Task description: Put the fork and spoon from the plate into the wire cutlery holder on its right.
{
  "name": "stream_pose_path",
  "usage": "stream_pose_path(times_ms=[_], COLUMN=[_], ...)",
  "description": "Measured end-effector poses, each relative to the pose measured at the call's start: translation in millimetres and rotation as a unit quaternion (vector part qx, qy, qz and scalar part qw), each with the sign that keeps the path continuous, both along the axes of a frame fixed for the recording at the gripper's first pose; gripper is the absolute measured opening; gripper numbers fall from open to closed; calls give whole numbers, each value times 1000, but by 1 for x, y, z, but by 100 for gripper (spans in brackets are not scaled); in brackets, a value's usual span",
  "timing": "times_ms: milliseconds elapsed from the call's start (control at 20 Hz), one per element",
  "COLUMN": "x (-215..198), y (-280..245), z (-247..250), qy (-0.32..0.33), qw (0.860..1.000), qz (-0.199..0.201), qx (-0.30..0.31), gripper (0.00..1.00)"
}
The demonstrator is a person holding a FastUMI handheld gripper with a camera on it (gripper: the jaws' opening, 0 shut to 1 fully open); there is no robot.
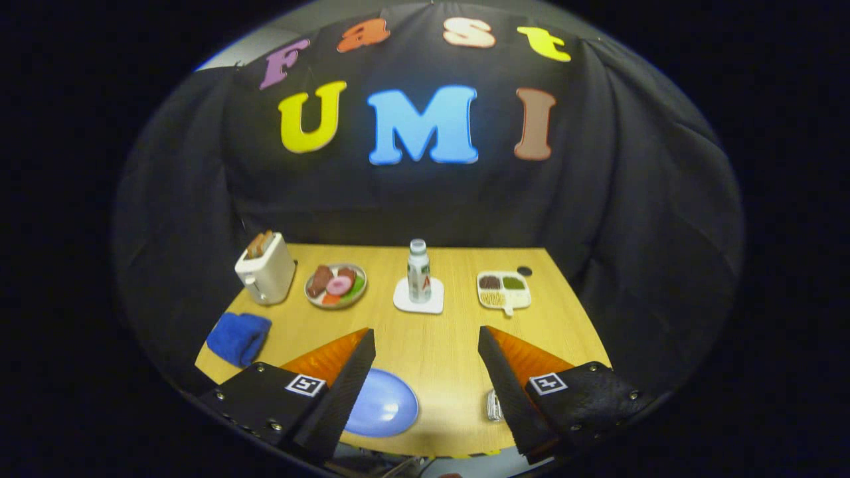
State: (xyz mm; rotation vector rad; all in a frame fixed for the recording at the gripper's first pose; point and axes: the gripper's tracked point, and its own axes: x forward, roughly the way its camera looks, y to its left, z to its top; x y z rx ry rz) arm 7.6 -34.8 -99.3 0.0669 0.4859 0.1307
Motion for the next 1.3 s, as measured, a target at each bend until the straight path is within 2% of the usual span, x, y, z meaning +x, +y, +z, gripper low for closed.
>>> stream_pose_path(times_ms=[100,150,250,350,450,550,650,1100,1300], x=[-2,-7,-8,-7,-10,-16,-22,-34,-40], y=[19,33,44,81,111,137,151,181,203], z=[27,33,30,30,27,25,28,15,3], qy=[-89,-114,-133,-171,-197,-208,-217,-196,-186], qw=[996,993,989,984,980,977,975,978,977], qz=[-10,-5,-20,5,10,18,33,72,104], qx=[-22,-32,-67,-41,5,28,21,19,27], gripper=[95,95,95,97,97,97,97,97,97])
